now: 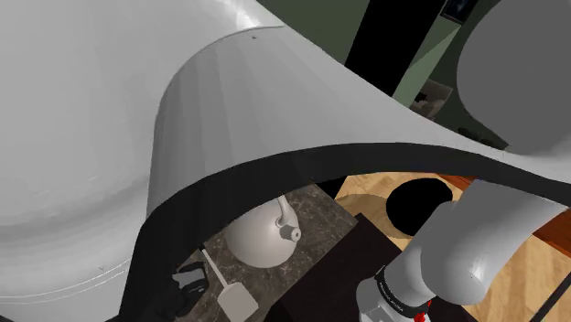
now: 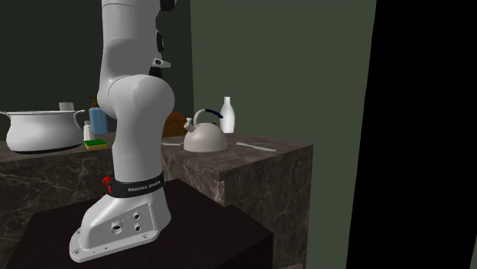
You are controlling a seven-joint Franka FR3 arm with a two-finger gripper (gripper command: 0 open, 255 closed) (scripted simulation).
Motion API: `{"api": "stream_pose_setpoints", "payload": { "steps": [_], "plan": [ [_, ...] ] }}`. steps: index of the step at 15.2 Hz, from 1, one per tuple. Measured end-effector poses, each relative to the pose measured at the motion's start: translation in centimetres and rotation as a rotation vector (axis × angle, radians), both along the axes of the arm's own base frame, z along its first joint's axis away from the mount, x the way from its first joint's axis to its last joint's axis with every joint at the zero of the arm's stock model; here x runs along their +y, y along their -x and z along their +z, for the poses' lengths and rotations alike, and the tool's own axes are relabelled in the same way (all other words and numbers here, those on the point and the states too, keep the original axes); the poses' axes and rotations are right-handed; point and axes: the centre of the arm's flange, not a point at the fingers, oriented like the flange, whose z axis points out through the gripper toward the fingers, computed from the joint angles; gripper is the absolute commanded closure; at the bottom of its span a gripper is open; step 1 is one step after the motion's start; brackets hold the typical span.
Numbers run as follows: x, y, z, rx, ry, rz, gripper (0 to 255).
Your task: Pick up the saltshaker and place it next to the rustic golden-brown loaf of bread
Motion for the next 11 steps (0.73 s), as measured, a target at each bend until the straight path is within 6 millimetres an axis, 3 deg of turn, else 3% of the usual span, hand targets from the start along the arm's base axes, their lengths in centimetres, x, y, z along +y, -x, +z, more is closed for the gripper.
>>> {"api": "stream_pose_setpoints", "payload": {
  "steps": [11],
  "plan": [
    [-0.1,-0.1,-5.8,0.000,0.000,0.000,255]
  ]
}}
